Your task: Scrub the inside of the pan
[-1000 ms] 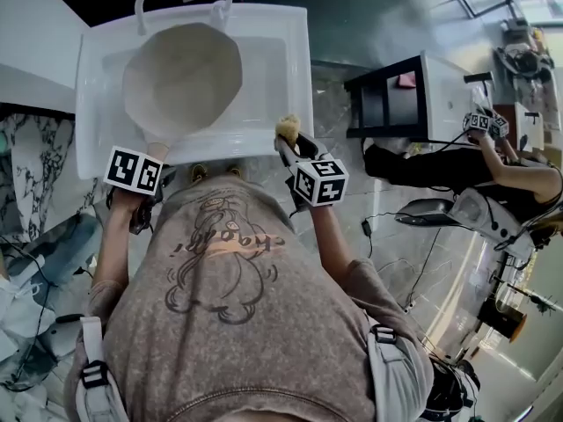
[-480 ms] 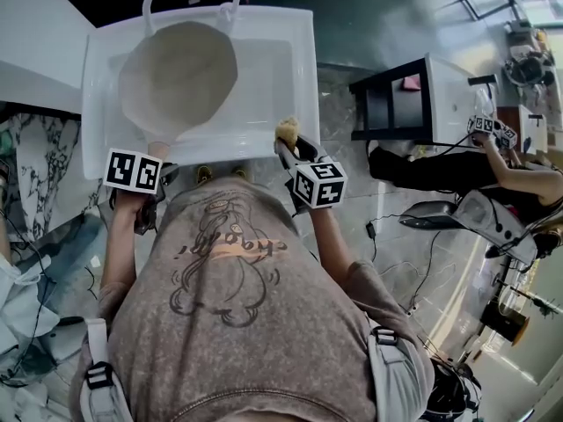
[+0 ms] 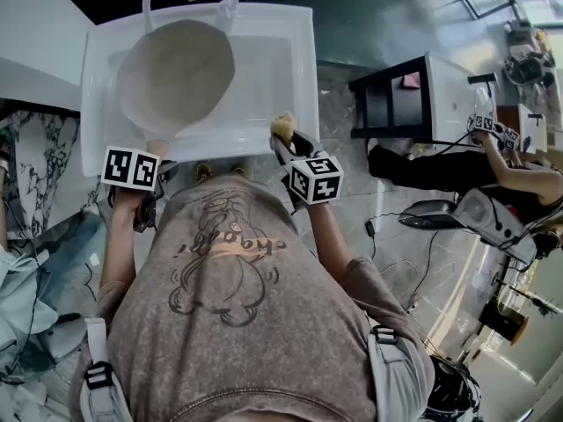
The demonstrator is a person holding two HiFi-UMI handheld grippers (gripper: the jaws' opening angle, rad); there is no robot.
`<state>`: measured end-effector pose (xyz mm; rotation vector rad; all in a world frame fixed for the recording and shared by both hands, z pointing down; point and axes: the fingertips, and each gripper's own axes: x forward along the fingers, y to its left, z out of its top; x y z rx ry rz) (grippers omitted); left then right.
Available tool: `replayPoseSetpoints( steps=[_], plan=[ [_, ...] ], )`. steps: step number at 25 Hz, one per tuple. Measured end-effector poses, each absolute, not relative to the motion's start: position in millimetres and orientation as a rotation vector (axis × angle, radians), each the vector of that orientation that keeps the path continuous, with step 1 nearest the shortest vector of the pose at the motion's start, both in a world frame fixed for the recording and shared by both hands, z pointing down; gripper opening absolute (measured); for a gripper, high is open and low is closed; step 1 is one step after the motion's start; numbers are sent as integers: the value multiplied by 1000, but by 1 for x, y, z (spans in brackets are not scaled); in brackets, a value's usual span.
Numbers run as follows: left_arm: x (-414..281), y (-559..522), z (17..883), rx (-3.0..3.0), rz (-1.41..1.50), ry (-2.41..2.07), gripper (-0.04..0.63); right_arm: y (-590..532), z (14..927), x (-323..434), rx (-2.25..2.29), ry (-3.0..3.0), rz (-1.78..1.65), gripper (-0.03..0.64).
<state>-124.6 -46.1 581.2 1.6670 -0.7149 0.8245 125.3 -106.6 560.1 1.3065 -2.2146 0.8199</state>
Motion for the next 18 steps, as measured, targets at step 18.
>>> replayPoseSetpoints(
  steps=[18],
  plan=[
    [-131,-47,581,1642,784,-753,74,-105,560,124,1283,-2236,811,155]
  ],
)
